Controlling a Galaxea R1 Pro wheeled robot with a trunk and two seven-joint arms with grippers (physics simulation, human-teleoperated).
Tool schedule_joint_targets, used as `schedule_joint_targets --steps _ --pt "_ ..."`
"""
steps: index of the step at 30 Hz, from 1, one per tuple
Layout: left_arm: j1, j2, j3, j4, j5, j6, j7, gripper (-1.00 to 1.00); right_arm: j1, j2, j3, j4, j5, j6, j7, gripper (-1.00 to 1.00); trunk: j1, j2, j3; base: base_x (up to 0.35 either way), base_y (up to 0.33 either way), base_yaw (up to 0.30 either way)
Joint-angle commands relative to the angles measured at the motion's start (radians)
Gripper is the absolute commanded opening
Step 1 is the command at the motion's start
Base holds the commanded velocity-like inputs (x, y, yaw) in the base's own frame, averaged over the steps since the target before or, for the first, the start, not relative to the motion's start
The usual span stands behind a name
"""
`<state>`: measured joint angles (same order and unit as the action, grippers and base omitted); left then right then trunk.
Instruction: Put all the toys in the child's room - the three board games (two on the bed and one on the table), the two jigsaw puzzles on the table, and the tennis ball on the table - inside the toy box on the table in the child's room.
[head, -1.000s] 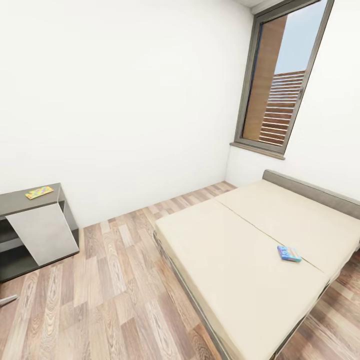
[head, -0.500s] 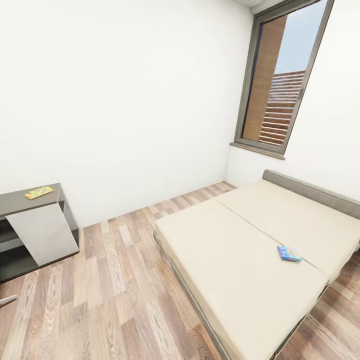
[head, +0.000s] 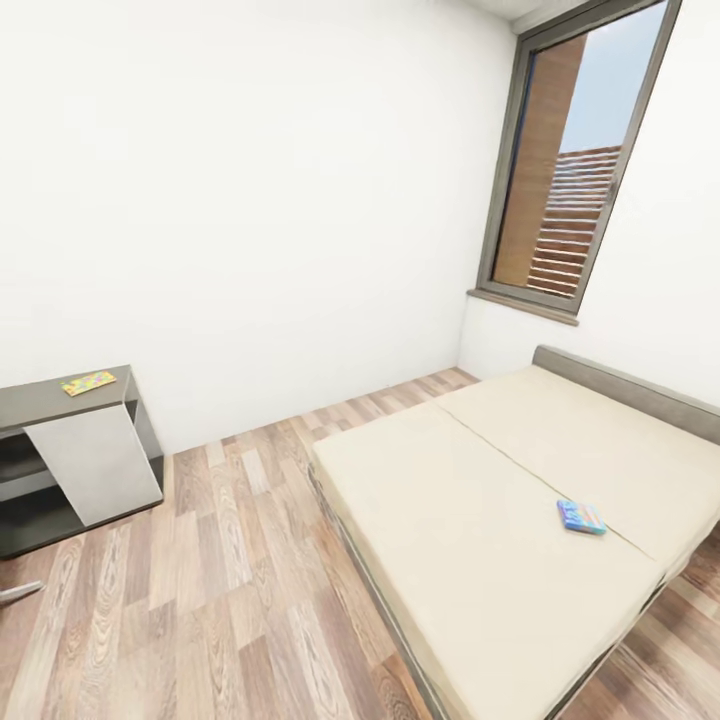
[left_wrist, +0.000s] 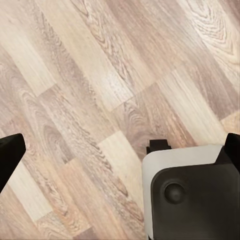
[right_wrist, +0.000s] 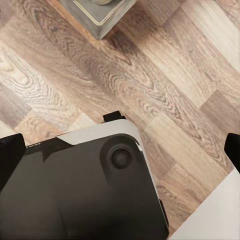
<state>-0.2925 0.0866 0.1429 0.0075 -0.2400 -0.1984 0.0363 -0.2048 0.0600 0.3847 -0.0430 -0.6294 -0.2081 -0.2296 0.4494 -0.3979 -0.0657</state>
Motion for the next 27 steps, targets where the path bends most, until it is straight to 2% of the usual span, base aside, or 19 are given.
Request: schedule_joint_targets --steps 1,13,17,27 --pt "-0.001 0.0 0.007 0.002 -0.01 -0.004 0.004 1.0 -0.001 0.0 0.008 0.0 -0.008 -0.002 -0.004 1.0 0.001 -0.002 -0.002 0.0 -0.021 0.031" --pt "0.001 -0.003 0.009 0.002 -0.007 -0.003 0.004 1.0 -0.001 0.002 0.008 0.0 -0.012 -0.001 -0.004 1.0 0.001 -0.002 -0.001 0.0 -0.006 0.008" --pt "0.011 -0.017 0.009 0.002 -0.006 -0.003 0.005 1.0 -0.001 0.008 0.007 0.0 -0.012 -0.001 -0.004 1.0 0.001 -0.002 -0.001 0.0 0.0 0.013" --pt "0.02 -0.028 0.009 0.002 -0.005 -0.001 0.005 1.0 -0.001 0.017 0.007 0.0 -0.013 0.002 -0.005 1.0 0.001 -0.002 0.007 -0.036 -0.038 0.167"
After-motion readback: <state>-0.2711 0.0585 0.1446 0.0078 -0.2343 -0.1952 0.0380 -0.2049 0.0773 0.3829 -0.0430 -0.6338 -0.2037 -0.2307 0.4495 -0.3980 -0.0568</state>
